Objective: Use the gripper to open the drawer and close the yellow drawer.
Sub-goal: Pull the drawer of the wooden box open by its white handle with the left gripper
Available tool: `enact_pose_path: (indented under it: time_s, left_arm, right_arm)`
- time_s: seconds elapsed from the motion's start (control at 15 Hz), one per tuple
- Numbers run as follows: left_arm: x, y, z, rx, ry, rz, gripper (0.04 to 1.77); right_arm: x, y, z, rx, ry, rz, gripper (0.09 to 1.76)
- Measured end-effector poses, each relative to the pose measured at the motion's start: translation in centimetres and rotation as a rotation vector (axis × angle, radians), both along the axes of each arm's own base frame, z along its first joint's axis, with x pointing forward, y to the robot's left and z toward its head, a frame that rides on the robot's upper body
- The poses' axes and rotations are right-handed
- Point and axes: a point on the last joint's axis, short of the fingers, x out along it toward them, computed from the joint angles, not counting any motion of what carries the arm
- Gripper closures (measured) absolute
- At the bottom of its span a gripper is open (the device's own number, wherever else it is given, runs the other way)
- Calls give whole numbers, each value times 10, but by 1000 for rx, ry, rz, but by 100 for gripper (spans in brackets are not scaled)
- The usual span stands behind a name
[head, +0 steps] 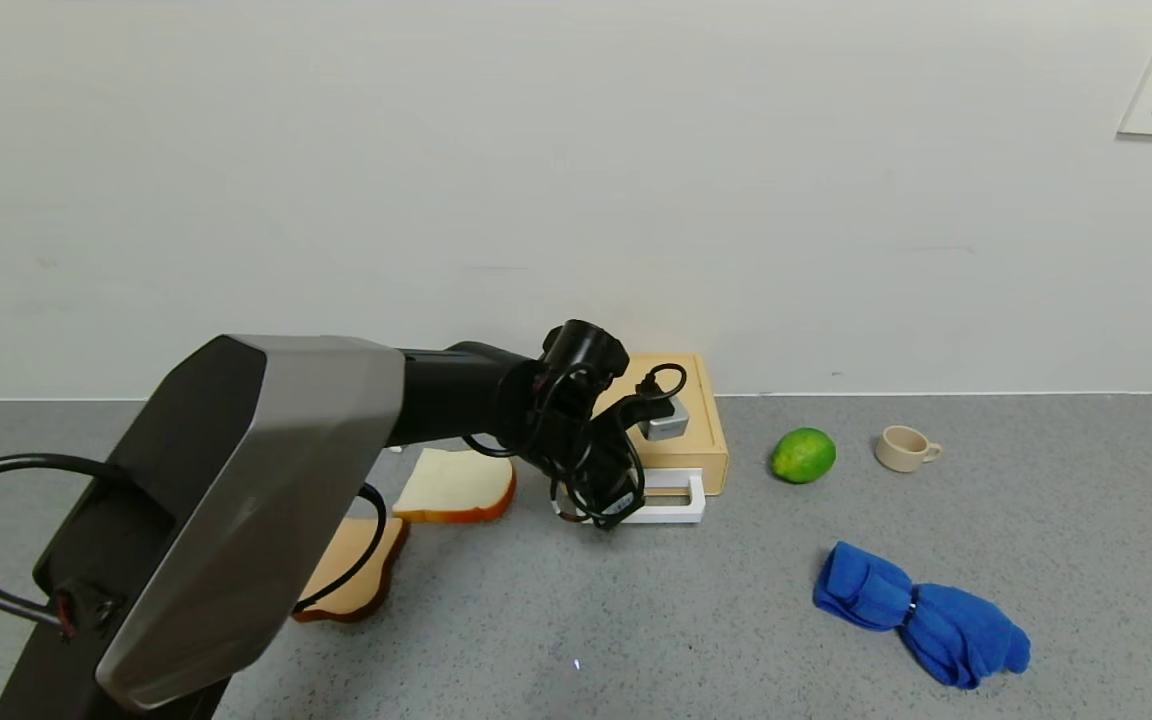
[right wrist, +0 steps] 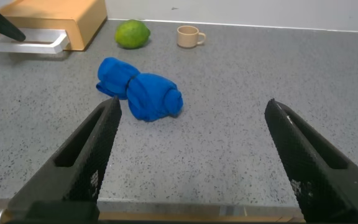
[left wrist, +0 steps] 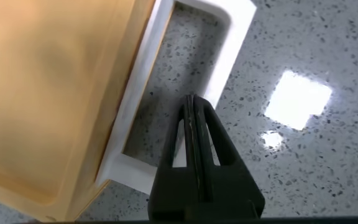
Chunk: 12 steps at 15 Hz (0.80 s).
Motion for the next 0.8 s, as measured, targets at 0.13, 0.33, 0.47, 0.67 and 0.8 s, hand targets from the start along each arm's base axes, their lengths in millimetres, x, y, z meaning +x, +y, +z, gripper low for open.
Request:
enact_pose_path:
  time_s: [0.13,0.33,0.47,0.67,0.8]
  left_arm:
    - [2,-1,-2,22,-19,21,170]
    - [6,-3,-4,28,-59,42,170]
    - [7,-4,-7,30,-59,40,170]
    - [7,-5,-11,34,-53,38,170]
    - [7,-6,-13,36,-49,38,170]
  right_arm:
    - [0,0,0,0,0,-1,15]
    - [0,0,0,0,0,0,15]
    - [0,0,0,0,0,0,15]
    - [0,0,0,0,0,0,15]
    - [0,0,0,0,0,-1,15]
